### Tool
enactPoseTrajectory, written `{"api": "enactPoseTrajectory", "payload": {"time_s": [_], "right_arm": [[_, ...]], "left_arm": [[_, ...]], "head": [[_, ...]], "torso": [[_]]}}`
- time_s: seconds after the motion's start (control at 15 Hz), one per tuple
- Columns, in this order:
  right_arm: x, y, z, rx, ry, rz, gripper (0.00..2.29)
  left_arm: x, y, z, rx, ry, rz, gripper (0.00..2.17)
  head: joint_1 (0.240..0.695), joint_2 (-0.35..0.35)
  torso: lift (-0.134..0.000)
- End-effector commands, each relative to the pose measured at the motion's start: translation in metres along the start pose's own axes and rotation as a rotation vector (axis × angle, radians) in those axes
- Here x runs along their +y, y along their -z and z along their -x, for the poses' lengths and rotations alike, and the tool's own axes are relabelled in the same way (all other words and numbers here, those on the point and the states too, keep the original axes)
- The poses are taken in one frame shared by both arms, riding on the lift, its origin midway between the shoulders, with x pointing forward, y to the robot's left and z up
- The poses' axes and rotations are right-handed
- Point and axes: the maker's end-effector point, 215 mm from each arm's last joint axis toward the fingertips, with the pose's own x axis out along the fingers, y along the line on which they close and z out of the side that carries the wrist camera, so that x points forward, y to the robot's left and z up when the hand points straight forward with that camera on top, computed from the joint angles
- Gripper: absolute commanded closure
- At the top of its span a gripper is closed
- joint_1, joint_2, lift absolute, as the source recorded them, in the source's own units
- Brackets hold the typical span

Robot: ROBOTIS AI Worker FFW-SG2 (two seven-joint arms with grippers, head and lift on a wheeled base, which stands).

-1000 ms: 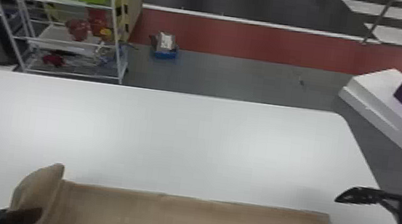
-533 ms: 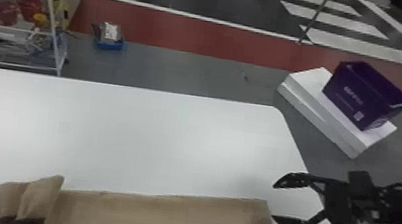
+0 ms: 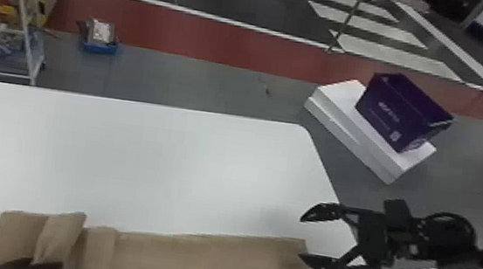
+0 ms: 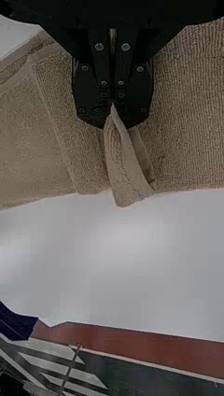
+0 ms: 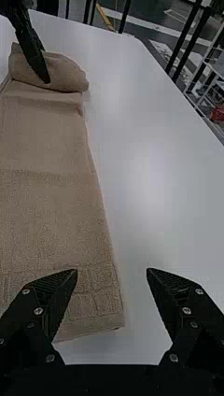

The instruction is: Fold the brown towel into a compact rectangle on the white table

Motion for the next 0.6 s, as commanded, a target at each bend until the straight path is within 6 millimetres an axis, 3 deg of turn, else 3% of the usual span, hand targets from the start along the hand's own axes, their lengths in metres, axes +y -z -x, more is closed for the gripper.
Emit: {"api": "enactPoseTrajectory", "payload": {"time_s": [0.0,0.13,0.27,0.53], "right_arm": [[0.000,0.000,0.001,0.000,0.001,0.000,0.39],[-0.001,0.001,0.003,0.001,0.006,-0.005,0.39],[-0.001,0.002,0.003,0.003,0.005,-0.004,0.39],[0.001,0.003,0.003,0.003,0.003,-0.006,0.39]], "left_arm": [[0.011,-0.007,0.007,-0.020,-0.010,0.013,1.61],[0.036,-0.018,0.024,-0.058,-0.024,0.046,1.61],[0.069,-0.033,0.055,-0.125,-0.053,0.082,1.61],[0.140,-0.062,0.129,-0.283,-0.116,0.170,1.61]], "head": [[0.695,-0.350],[0.695,-0.350],[0.695,-0.350],[0.695,-0.244]], "torso": [[-0.124],[-0.124],[-0.124],[-0.124]]}}
